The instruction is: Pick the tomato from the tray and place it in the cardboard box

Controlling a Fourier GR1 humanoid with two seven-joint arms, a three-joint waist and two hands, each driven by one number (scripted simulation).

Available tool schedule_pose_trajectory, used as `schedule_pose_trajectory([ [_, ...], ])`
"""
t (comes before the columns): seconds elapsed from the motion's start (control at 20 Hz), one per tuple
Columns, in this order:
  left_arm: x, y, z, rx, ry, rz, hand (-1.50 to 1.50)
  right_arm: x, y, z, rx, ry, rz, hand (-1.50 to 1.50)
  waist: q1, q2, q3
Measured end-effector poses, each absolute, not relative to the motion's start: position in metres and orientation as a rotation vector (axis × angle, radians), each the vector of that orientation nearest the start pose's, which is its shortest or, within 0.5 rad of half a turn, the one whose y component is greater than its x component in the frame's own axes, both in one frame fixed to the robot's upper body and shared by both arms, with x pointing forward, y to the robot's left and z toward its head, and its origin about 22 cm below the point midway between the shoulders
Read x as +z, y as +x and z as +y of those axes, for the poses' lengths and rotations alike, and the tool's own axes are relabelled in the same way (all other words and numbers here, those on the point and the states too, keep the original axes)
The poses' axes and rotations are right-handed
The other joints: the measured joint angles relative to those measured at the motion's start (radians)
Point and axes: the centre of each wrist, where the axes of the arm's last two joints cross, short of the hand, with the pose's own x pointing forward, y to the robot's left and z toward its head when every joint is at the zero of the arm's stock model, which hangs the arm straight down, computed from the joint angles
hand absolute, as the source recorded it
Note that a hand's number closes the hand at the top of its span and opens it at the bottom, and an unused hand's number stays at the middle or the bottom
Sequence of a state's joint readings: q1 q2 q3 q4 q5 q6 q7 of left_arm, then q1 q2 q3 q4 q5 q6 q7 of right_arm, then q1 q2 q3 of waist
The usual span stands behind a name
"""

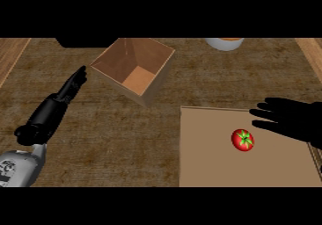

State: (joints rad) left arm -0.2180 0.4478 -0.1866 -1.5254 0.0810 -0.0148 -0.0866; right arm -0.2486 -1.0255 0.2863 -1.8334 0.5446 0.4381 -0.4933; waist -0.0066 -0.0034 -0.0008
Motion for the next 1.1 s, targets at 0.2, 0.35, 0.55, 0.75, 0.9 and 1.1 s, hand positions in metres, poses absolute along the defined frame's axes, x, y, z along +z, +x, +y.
schedule_pose_trajectory([
  [0.2, 0.066, 0.289, 0.266, -0.515, 0.102, -1.74, 0.0, 0.171, 0.244, -0.291, 2.031, -0.385, -1.47, -1.5, 0.001, 0.001, 0.0],
  [0.35, 0.065, 0.287, 0.27, -0.523, 0.105, -1.742, 0.0, 0.159, 0.236, -0.284, 2.033, -0.39, -1.424, -1.5, 0.003, 0.002, 0.0],
  [0.55, 0.066, 0.292, 0.271, -0.528, 0.106, -1.75, 0.0, 0.143, 0.229, -0.274, 2.037, -0.429, -1.395, -1.5, 0.003, 0.002, 0.001],
  [0.75, 0.062, 0.289, 0.269, -0.523, 0.103, -1.747, 0.0, 0.138, 0.23, -0.277, 2.034, -0.492, -1.392, -1.5, 0.005, 0.003, 0.001],
  [0.9, 0.064, 0.289, 0.275, -0.525, 0.1, -1.747, 0.0, 0.132, 0.228, -0.273, 2.034, -0.513, -1.394, -1.5, 0.005, 0.003, 0.001],
  [1.1, 0.07, 0.295, 0.272, -0.529, 0.096, -1.748, 0.0, 0.12, 0.233, -0.27, 2.037, -0.541, -1.388, -1.5, 0.007, 0.003, 0.001],
])
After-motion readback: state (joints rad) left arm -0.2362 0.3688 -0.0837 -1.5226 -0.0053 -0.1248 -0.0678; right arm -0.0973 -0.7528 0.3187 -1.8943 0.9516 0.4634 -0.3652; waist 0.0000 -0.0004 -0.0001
